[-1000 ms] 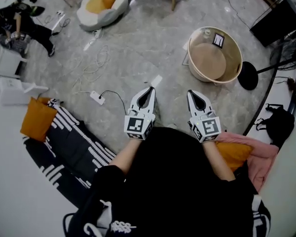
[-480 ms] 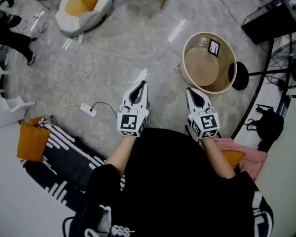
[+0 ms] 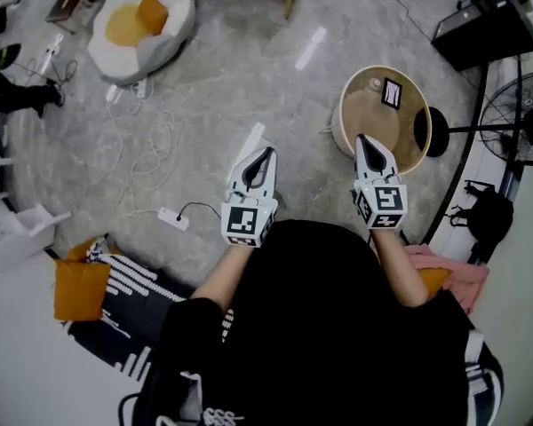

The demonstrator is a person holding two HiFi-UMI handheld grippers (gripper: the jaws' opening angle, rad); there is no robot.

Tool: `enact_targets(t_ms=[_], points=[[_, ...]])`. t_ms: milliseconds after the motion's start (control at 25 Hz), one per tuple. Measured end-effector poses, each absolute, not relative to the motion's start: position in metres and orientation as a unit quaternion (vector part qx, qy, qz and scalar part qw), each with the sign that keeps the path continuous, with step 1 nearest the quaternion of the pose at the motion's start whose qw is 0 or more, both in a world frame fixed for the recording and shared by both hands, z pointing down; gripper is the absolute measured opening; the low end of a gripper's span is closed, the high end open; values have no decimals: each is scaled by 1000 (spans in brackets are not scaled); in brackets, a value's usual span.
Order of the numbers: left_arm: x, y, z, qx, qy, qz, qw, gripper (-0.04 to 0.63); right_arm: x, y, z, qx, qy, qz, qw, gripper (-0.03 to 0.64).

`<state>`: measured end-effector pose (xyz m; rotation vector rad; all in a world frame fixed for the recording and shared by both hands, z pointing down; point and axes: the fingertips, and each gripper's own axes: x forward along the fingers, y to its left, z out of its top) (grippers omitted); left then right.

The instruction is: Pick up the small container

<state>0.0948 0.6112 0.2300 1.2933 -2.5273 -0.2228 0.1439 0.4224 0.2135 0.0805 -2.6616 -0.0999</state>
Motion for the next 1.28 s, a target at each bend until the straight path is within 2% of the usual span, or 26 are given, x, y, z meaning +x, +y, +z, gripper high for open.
enact_targets(t_ms=[320,520,880,1080,1280], points=[[39,628,228,452,-879,-74,134,29,121,418,219,72,-968,-25,240,21],[19,633,231,437,-885,-82,136,29,99,417,208,66,-974,-25,216,21],[-13,624,247,413,-892,-72,167,29,53,389,214,88,-978,7,191,21],[-58,578,254,433,-883,-55,171,29,23,340,229,111,-975,22,192,21],[-132,492,255,460,-871,-33,170,29,-13,252,246,153,-966,36,207,21]])
